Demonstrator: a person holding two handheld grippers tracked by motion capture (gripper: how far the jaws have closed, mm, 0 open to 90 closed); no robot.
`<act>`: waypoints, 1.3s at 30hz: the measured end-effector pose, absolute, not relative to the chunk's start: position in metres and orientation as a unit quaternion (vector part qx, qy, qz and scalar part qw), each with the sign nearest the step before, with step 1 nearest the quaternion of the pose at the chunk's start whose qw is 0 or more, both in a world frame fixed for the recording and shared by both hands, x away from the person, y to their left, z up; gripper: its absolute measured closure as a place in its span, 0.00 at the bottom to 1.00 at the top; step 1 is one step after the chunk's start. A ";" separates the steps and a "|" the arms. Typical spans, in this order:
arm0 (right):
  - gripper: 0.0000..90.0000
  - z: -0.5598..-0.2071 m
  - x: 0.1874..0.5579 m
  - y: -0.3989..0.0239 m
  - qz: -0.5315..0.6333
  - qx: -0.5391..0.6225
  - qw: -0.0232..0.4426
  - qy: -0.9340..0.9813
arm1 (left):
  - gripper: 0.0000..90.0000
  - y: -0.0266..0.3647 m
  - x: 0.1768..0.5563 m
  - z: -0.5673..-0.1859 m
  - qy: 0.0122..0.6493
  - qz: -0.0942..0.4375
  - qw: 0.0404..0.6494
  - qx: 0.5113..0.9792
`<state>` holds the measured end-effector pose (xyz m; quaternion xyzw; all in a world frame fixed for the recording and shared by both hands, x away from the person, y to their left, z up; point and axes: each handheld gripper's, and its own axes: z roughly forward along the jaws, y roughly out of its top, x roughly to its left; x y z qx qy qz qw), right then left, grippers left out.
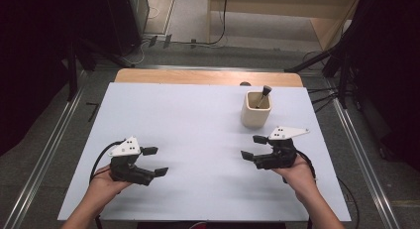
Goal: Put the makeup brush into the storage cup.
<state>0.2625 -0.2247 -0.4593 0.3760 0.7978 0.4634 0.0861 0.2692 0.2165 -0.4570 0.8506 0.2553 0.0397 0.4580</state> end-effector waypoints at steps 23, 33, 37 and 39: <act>0.27 -0.474 0.232 -0.242 0.449 0.375 0.080 0.807 | 0.21 0.216 0.269 -0.457 0.253 0.037 0.457 0.852; 0.27 -0.477 0.231 -0.247 0.450 0.374 0.082 0.807 | 0.21 0.215 0.268 -0.457 0.250 0.038 0.455 0.854; 0.27 -0.478 0.231 -0.247 0.449 0.376 0.079 0.806 | 0.21 0.215 0.269 -0.457 0.251 0.038 0.452 0.855; 0.27 -0.478 0.232 -0.246 0.450 0.378 0.078 0.805 | 0.21 0.215 0.269 -0.457 0.250 0.038 0.453 0.855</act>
